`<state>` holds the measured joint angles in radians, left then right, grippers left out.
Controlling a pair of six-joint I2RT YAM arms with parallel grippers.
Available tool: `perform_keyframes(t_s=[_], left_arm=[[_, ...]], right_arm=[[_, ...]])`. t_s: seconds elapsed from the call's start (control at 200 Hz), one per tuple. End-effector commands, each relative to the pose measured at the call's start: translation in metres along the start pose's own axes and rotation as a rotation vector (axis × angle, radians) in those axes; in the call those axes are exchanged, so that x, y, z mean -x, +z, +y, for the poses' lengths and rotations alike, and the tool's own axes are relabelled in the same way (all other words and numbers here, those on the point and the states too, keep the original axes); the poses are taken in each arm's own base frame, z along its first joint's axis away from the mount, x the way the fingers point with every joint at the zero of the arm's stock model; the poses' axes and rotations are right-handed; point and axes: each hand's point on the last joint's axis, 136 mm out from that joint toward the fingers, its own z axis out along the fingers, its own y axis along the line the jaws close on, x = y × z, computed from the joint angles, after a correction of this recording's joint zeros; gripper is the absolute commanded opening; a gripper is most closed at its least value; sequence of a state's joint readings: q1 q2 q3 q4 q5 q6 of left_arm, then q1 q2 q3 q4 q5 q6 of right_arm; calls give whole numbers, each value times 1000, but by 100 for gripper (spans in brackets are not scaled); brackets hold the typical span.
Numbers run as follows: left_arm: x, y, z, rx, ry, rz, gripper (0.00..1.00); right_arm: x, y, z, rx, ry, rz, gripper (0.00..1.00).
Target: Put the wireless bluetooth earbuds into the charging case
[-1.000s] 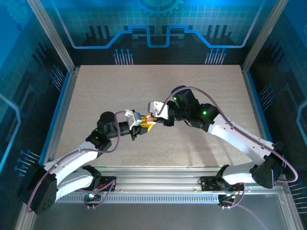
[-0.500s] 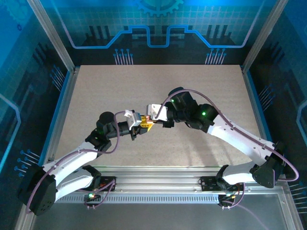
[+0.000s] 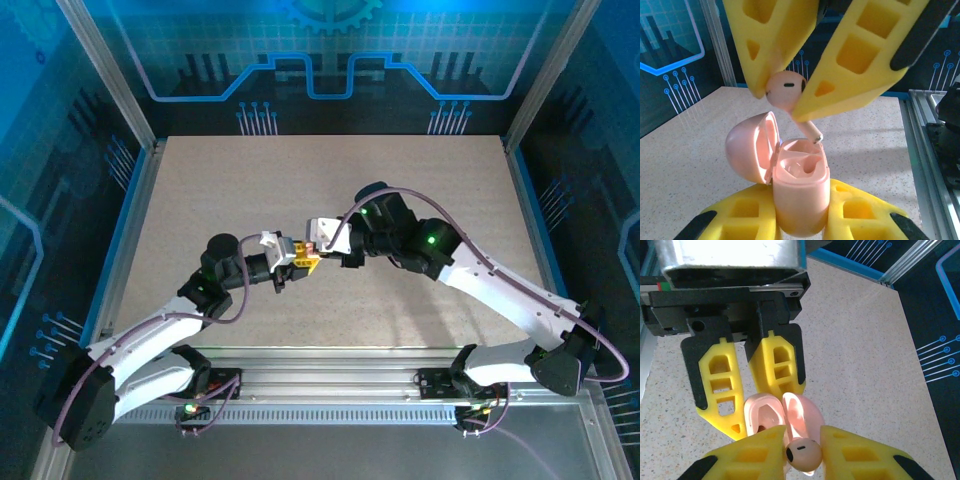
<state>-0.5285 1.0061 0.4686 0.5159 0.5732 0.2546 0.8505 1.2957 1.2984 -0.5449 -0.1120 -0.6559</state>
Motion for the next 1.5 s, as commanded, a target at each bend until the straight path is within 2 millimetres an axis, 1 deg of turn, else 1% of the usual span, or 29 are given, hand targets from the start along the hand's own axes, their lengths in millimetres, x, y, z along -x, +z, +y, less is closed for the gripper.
perform_keyframes(t_s=[0.0, 0.33, 0.53, 0.915, 1.206, 1.496], left_arm=[[19, -1, -1, 1, 68, -40, 12], [22, -1, -2, 0, 77, -46, 12], [25, -1, -3, -1, 80, -52, 12], [31, -3, 3, 35, 72, -70, 12], [31, -4, 3, 41, 64, -74, 12], [28, -4, 6, 63, 44, -70, 12]], right_arm=[[13, -6, 3, 7, -19, -25, 23], [14, 3, 2, 4, -23, -15, 23], [15, 5, 2, 3, -23, -19, 23], [7, 9, 6, -45, -74, 45, 23], [9, 6, -2, -150, -90, 37, 23], [10, 2, -5, -173, -79, 26, 23]])
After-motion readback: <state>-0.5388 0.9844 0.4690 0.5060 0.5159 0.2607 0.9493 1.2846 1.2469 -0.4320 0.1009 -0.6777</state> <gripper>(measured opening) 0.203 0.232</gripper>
